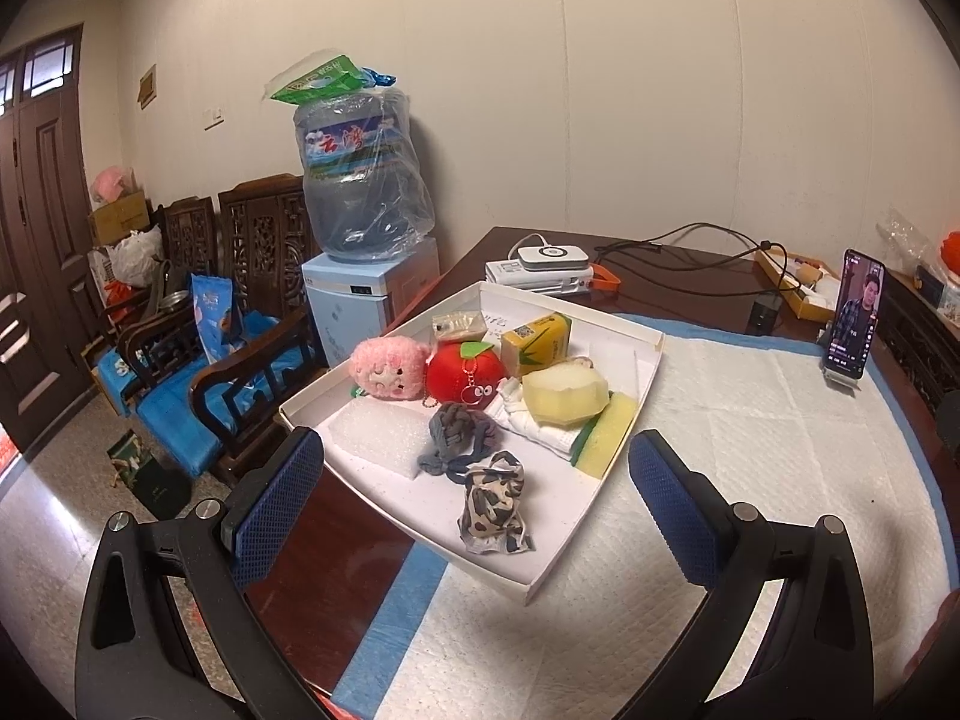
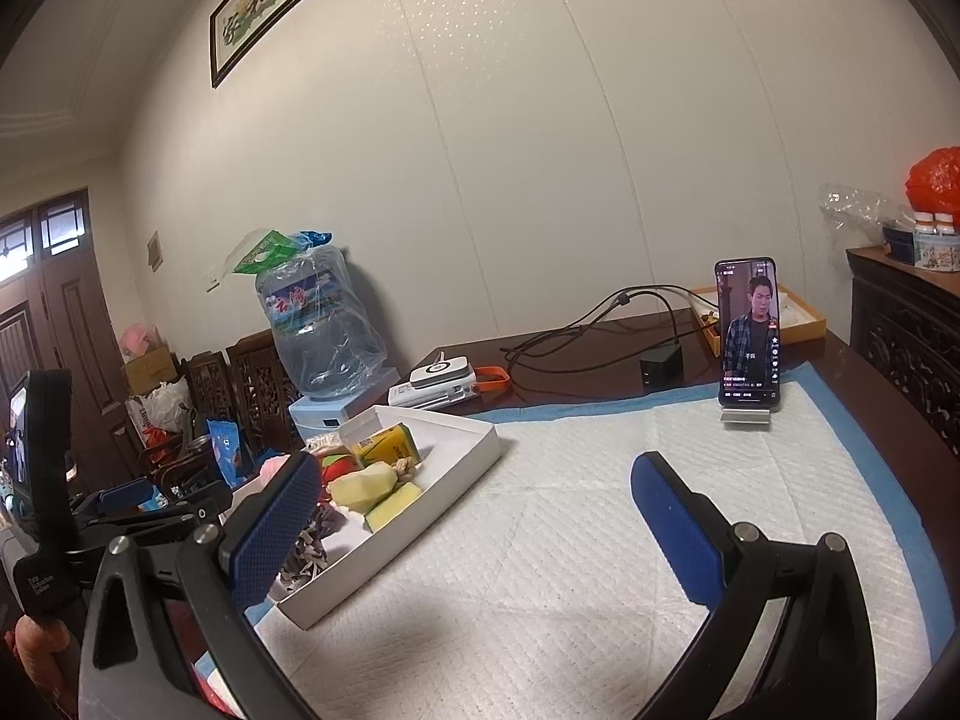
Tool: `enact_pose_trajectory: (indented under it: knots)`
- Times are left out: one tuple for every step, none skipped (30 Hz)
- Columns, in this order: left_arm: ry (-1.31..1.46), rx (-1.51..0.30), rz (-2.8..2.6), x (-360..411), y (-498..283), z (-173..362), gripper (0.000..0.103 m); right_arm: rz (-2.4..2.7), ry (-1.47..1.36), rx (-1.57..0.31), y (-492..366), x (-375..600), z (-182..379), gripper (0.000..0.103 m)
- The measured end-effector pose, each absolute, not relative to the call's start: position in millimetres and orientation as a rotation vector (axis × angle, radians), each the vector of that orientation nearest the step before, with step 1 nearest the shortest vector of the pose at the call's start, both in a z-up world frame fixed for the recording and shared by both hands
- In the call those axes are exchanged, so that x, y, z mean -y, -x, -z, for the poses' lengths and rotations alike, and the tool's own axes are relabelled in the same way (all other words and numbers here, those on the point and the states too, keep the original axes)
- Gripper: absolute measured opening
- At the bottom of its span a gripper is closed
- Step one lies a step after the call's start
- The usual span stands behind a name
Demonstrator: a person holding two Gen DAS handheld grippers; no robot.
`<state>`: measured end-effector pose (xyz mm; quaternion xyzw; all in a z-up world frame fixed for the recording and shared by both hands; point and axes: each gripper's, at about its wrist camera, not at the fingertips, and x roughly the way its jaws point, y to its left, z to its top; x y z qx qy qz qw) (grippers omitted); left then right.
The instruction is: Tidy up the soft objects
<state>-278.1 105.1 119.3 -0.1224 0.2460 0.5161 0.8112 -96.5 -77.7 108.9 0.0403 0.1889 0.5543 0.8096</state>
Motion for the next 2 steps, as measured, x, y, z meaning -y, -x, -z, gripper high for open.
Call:
enact_pose_trajectory:
  knots:
    - [0.263,-0.526,-1.102,-105.8,278.0,-119.3,0.103,-1.185,-0.086,-0.406,96.8,77.1,-108.6,0.103]
    - [0.267,-0.526,-1.102,-106.0,278.0,-119.2,0.103,-1.184,-0.085,-0.408,97.2,76.1,-108.3,0.103]
